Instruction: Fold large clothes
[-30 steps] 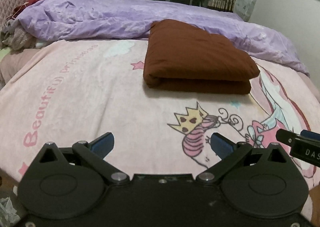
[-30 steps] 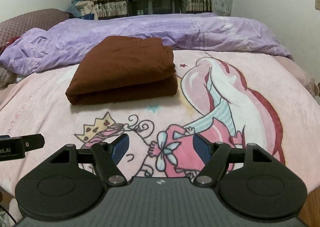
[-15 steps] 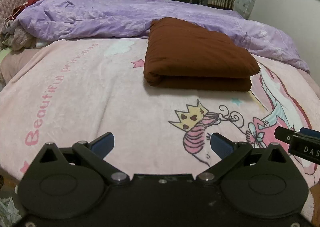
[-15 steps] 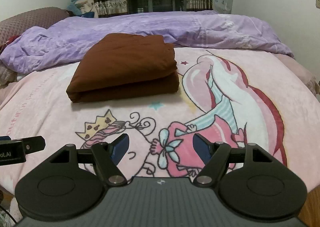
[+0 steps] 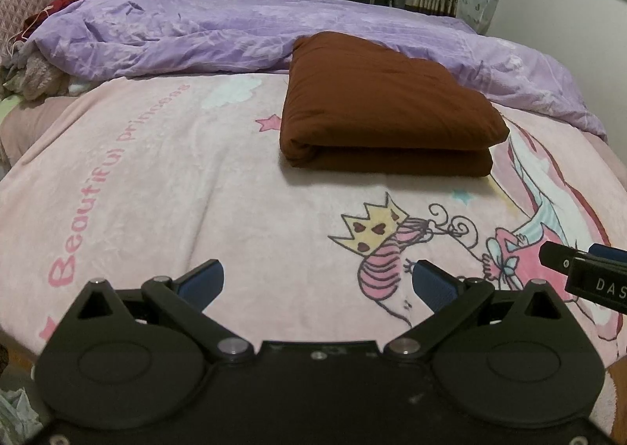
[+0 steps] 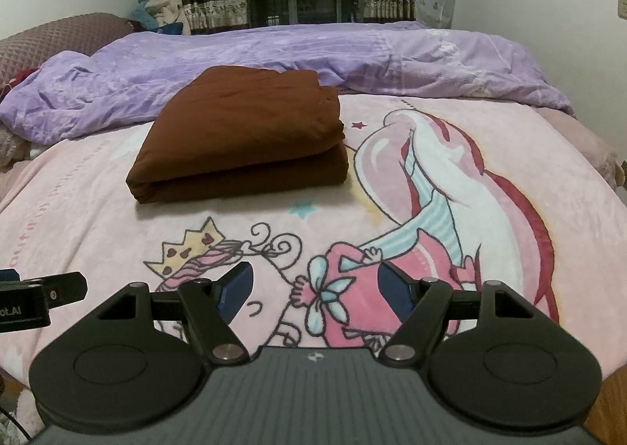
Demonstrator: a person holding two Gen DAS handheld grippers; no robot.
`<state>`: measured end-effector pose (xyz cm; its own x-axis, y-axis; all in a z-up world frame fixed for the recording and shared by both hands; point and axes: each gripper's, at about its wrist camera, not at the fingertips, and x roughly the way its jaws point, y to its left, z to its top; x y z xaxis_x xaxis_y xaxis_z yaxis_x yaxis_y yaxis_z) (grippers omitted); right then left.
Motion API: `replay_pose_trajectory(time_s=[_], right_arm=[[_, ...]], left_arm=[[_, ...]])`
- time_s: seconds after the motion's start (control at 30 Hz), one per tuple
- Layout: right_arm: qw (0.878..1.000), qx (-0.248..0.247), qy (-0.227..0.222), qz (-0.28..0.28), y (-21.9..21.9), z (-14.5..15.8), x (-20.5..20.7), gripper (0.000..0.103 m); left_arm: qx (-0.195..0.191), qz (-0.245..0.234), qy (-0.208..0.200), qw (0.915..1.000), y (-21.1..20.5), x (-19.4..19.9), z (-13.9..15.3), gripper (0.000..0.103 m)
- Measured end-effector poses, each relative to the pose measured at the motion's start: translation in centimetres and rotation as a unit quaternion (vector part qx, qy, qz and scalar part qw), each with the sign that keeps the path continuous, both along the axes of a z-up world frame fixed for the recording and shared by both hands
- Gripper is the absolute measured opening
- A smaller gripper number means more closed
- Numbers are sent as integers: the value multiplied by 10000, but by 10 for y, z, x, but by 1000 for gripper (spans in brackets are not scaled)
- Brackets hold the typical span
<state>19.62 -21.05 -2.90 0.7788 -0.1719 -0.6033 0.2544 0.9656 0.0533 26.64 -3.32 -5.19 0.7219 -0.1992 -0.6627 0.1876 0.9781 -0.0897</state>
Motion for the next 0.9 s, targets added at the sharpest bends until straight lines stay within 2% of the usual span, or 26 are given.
replay_pose_trajectory(time_s=[0.9], right_arm=[[10000,-3,5,-3,-1,0,1,85]], left_arm=[[45,-32,2,10000,-2,1,0,103]])
